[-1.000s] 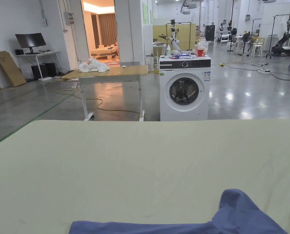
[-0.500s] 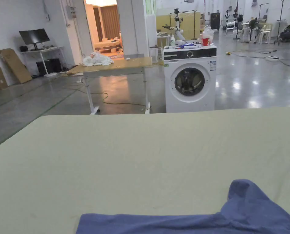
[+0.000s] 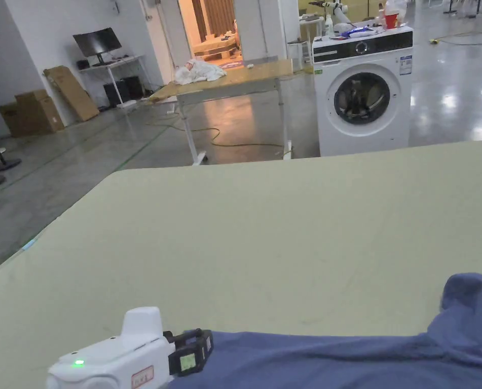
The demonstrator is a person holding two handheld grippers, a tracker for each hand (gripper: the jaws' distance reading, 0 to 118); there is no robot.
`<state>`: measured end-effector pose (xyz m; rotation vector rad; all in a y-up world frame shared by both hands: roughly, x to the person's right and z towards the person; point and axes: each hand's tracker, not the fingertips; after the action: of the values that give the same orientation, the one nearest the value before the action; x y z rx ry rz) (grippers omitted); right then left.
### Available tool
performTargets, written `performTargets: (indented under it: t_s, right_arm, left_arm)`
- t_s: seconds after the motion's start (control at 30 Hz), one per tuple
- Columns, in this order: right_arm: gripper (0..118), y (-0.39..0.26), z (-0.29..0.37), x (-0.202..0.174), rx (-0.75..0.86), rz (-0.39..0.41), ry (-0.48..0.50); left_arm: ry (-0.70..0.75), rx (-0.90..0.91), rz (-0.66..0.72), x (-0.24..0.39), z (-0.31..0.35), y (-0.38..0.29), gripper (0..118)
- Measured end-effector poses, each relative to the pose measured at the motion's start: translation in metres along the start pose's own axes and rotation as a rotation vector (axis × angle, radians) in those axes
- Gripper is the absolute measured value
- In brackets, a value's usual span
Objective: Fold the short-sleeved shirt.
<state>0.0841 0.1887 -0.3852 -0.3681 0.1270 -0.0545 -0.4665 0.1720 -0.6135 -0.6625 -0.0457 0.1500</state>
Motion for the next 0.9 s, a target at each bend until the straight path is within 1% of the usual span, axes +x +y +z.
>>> performTargets:
  t_s: [0.1, 0.13, 0.17, 0.2, 0.27, 0.3, 0.33, 0.37, 0.43, 0.5, 0.53, 0.57, 0.6, 0.63, 0.67, 0.7, 0.73, 0.77, 0.83, 0.9]
  right_arm:
    - [0, -0.009, -0.003, 0.012, -0.039, -0.023, -0.041]
    - [0, -0.012, -0.003, 0.017, -0.049, -0.04, -0.05]
    - [0, -0.015, -0.002, 0.021, -0.057, -0.058, -0.057]
    - [0, -0.012, -0.003, 0.015, -0.066, -0.072, -0.064]
    - [0, -0.015, -0.006, 0.018, -0.096, -0.093, -0.081]
    - [0, -0.017, -0.007, 0.02, -0.11, -0.094, -0.093]
    - [0, -0.015, -0.009, 0.02, -0.122, -0.094, -0.1]
    - [0, -0.015, -0.011, 0.022, -0.13, -0.097, -0.101]
    - [0, -0.011, -0.021, 0.029, -0.145, -0.116, -0.084]
    - [0, 0.004, -0.035, 0.038, -0.154, -0.137, -0.045]
    - [0, 0.017, -0.048, 0.045, -0.154, -0.136, -0.026]
    - [0, 0.03, -0.061, 0.05, -0.16, -0.132, -0.004]
    - [4, 0.045, -0.078, 0.057, -0.161, -0.125, 0.014]
    - [18, 0.06, -0.101, 0.064, -0.188, -0.127, 0.027]
    - [45, 0.072, -0.121, 0.069, -0.222, -0.135, 0.037]
    - [62, 0.084, -0.147, 0.075, -0.228, -0.152, 0.038]
    - [70, 0.094, -0.172, 0.081, -0.272, -0.174, 0.03]
    - [70, 0.104, -0.197, 0.084, -0.323, -0.164, 0.001]
    - [70, 0.113, -0.25, 0.089, -0.377, -0.095, -0.021]
    - [70, 0.11, -0.297, 0.098, -0.515, -0.095, -0.052]
  left_arm:
    - [0.041, -0.113, 0.056, -0.017, -0.054, 0.014, 69]
    - [0.053, -0.133, 0.061, -0.023, -0.069, 0.015, 68]
    - [0.077, -0.157, 0.051, -0.027, -0.083, 0.015, 63]
    - [0.13, -0.193, 0.028, -0.029, -0.095, 0.015, 55]
    - [0.15, -0.268, 0.013, -0.031, -0.114, 0.009, 27]
    - [0.149, -0.287, 0.023, -0.031, -0.118, 0.005, 26]
    - [0.14, -0.255, 0.02, -0.028, -0.117, 0.005, 22]
    - [0.149, -0.233, 0.005, -0.026, -0.116, 0.008, 15]
    - [0.145, -0.251, -0.017, -0.018, -0.116, 0.009, 3]
    - [0.155, -0.285, -0.081, -0.012, -0.124, 0.01, 2]
    - [0.168, -0.305, -0.118, -0.008, -0.129, 0.009, 2]
    - [0.167, -0.322, -0.126, -0.008, -0.131, 0.01, 2]
    - [0.166, -0.342, -0.125, -0.009, -0.134, 0.014, 2]
    - [0.161, -0.357, -0.123, -0.01, -0.135, 0.019, 2]
    - [0.154, -0.373, -0.121, -0.009, -0.134, 0.02, 2]
    - [0.147, -0.389, -0.123, -0.011, -0.135, 0.022, 2]
    - [0.144, -0.392, -0.123, -0.011, -0.136, 0.023, 2]
    - [0.146, -0.391, -0.124, -0.011, -0.136, 0.023, 2]
    - [0.162, -0.391, -0.132, -0.006, -0.137, 0.018, 2]
    - [0.176, -0.395, -0.181, -0.002, -0.137, 0.017, 2]
